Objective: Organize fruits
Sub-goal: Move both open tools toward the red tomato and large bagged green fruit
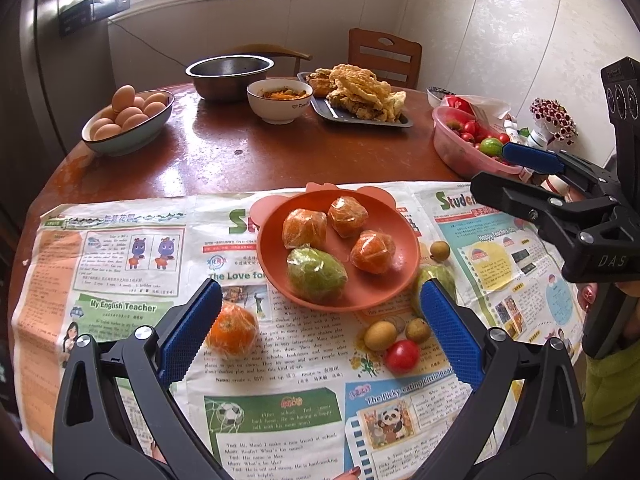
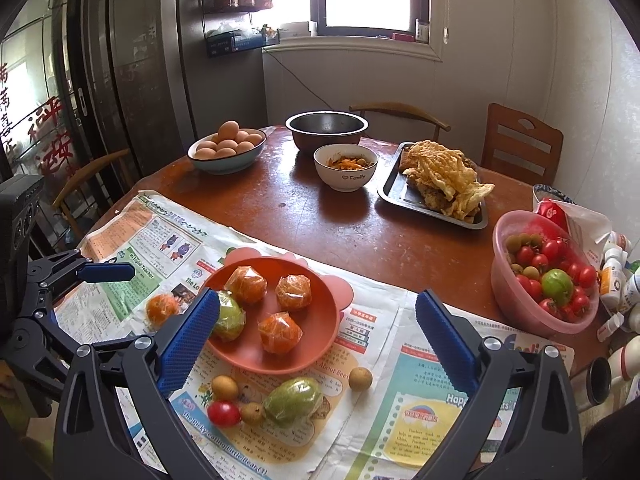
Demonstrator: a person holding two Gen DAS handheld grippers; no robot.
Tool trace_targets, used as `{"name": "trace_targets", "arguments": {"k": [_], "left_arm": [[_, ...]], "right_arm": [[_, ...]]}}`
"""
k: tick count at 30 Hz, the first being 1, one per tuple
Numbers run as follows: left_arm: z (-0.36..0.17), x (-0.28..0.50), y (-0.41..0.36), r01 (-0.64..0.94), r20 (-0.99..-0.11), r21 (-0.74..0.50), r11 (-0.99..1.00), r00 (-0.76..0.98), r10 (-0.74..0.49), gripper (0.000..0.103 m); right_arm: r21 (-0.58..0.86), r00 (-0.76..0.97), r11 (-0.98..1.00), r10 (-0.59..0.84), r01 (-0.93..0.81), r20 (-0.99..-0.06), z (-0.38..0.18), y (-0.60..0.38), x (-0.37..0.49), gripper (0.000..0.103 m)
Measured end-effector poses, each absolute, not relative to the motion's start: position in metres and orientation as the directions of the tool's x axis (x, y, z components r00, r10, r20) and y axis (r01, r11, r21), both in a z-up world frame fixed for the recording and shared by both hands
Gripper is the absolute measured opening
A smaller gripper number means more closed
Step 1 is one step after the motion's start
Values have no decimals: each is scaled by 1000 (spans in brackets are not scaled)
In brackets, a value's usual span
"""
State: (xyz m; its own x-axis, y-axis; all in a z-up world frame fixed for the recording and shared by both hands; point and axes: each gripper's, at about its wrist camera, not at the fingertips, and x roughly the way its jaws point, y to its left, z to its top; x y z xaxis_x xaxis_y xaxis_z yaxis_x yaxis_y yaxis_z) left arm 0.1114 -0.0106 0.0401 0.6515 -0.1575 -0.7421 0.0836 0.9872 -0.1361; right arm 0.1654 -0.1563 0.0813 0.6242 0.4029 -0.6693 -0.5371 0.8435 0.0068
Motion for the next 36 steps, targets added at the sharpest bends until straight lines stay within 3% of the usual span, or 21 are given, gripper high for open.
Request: {"name": "trace_targets", "arguments": {"k": [36], "left_arm": [[-6,74,-60,154,-801,-107,982,572,-176,93]], "right_arm": [[-7,579,863,334,-506,-744,30,-187,116,99]]}}
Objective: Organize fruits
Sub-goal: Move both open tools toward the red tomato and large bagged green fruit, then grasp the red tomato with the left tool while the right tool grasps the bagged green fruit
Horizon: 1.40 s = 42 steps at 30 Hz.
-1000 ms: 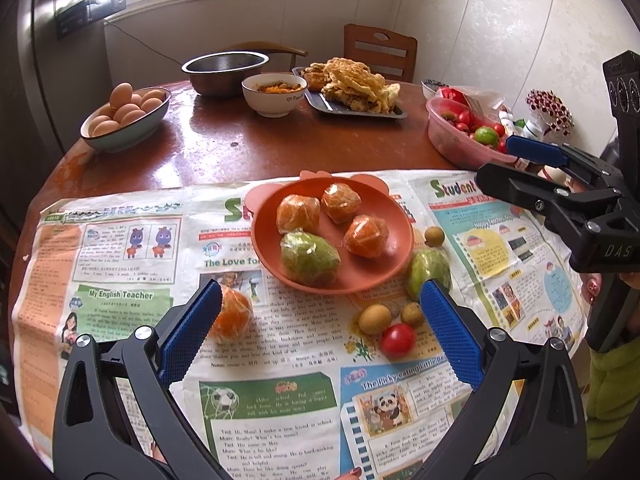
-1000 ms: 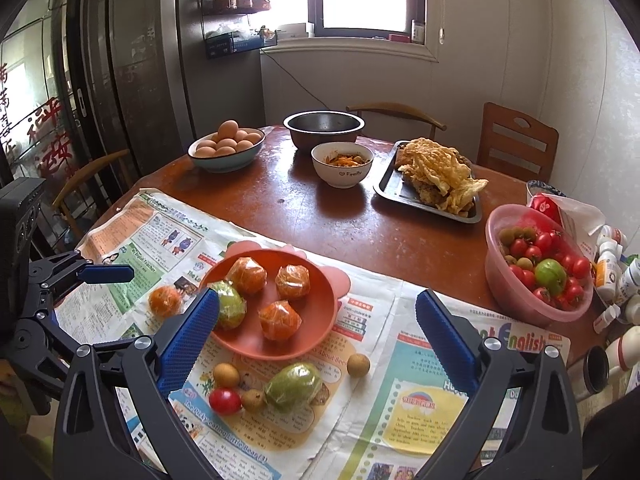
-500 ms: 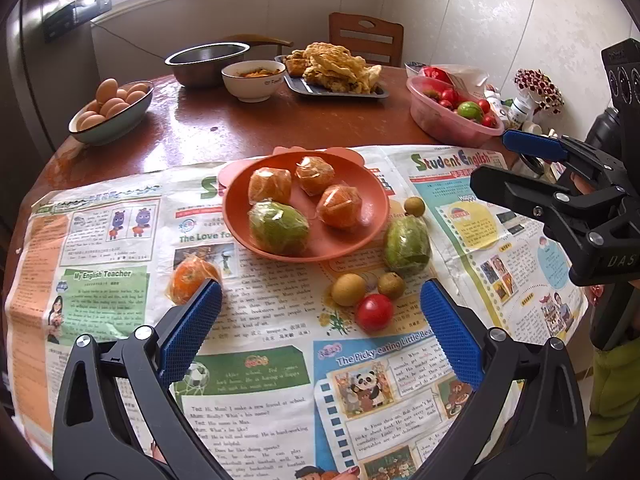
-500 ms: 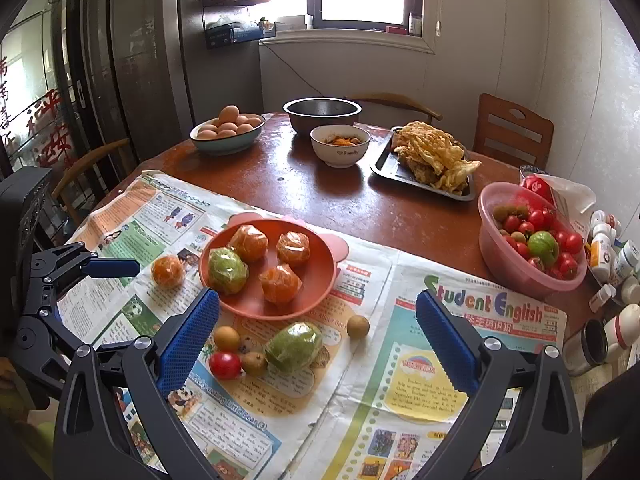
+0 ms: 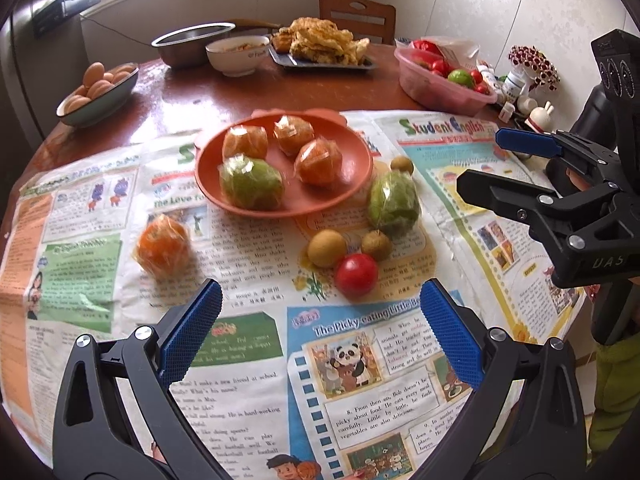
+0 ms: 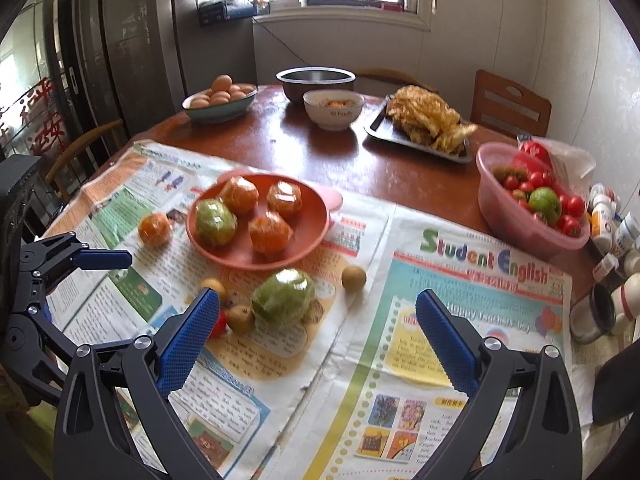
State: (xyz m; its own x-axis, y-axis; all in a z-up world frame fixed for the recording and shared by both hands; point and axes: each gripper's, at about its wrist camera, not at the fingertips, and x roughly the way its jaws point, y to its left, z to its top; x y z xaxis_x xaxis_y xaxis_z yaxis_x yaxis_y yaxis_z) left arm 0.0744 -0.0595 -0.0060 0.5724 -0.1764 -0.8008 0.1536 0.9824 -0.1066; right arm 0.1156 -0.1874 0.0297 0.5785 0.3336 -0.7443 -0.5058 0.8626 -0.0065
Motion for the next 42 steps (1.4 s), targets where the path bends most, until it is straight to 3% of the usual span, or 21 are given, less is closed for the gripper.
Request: {"name": "trace_targets", "arguments": {"k": [20,32,36,42], "left_arm": [[-30,81,-71,166,-818,-136,977,538,-205,93],[-31,87,-72,193,-816,-180,964,517,-256,67],[-32,89,-72,199,-816,-194,961,511,-270,61],[-33,92,-73,207,-815,-212,955,502,-289,51]], "right_arm": [[33,516,879,309,-476,-799,-12,-193,126,99],[97,459,856,365,-509,-810,-18,-169,146,96],[121,427,851,374,-511,-824,-23,-163,154,73],[197,366,839,417,-507,-832,-32,-160,163,54]]}}
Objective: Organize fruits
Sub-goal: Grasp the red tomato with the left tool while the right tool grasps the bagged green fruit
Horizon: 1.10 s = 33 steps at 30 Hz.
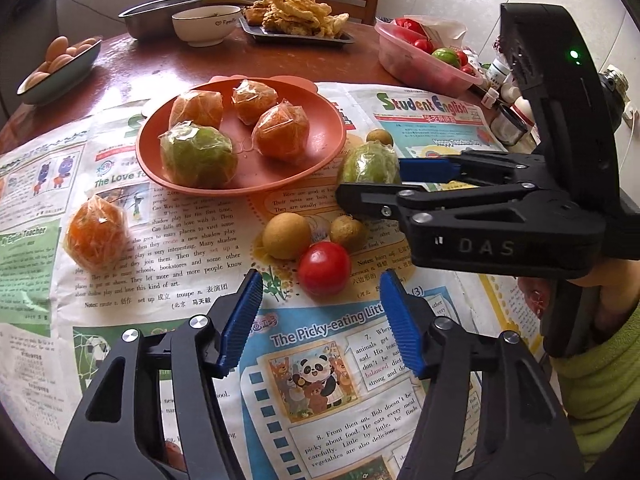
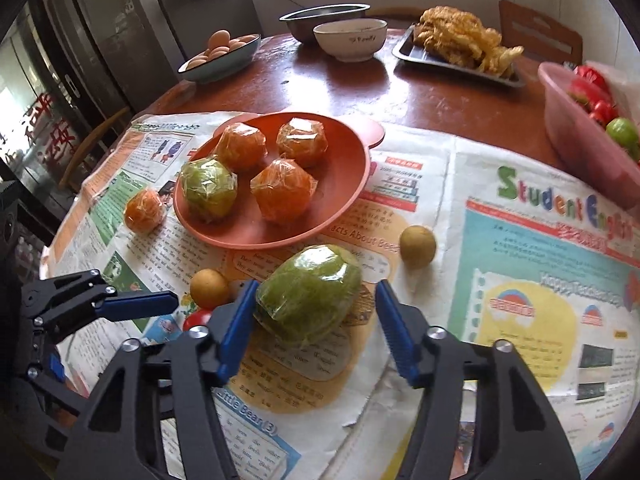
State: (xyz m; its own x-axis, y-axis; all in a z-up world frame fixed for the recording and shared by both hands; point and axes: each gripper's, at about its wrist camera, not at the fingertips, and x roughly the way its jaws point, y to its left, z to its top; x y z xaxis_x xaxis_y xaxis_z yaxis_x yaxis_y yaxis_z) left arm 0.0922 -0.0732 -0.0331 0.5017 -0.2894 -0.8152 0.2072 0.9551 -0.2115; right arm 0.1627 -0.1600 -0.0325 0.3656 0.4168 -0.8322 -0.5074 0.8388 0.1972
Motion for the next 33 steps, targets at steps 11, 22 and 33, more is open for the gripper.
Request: {"name": "trace_targets", "arguments": {"k": [11,22,33], "left_arm": [[-37,101,-77,222,-822,-228,948,478,-310,37],[-39,107,-82,227,-828,-208,951,477,-295,24],[-34,99,-76,243,-828,-214,946,469,-308,20]], "right_arm": [[172,391,837,412,-520,-823,-32,-166,165,50],[167,404,841,410,-515,-818,-32,-180,163,49],[173,407,834,424,-524,-809,-28,-179,157,48]]}}
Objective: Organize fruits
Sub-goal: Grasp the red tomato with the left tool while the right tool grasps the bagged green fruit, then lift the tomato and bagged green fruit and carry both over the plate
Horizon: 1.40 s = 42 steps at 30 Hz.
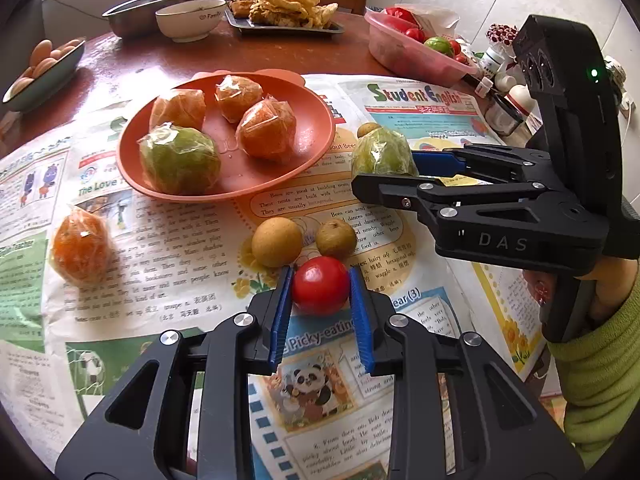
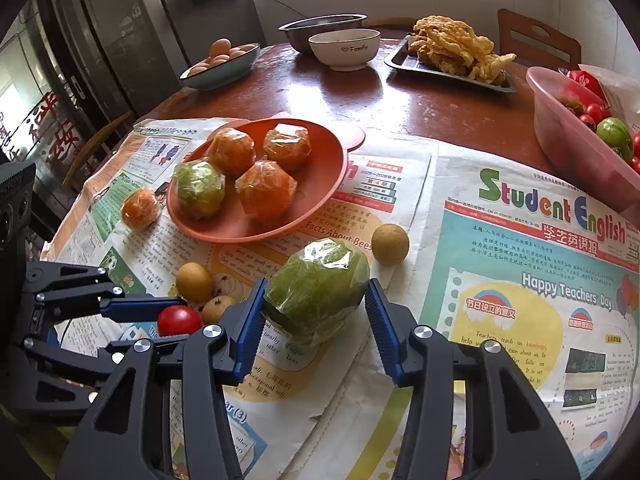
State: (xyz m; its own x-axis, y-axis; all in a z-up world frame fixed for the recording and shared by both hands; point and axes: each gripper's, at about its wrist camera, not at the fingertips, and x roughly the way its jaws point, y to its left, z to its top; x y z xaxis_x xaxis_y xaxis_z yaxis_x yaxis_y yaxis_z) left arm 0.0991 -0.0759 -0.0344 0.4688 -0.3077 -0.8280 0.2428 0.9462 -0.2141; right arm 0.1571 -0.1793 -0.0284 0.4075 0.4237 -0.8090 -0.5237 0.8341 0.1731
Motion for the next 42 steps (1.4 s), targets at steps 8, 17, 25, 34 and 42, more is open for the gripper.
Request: {"name": "trace_targets", "arguments": {"k": [8,17,25,34,42], "left_arm": [[-23,93,-66,240,-819,-212,947,485,-306,20],[-10,91,-60,235,-806,-206,950,510,-301,20],[-4,94,-54,221,-800,-200,955,526,-289,20],[-6,95,-53,218,-799,-204,954,526,-291,20],[-6,95,-53,219,-801,-206,954,522,-293,20]], "right_arm": [[171,411,829,430,-532,-804,-21,-176,151,47],[161,431,821,441,-547,-787,-5,-173,146,43],[152,428,820,435,-552,-792,-5,-170,151,40],[154,431,822,436,-549,-790,-13,-172,152,39],[149,428,826,426,-544,-797,-18,-167,154,39]]}}
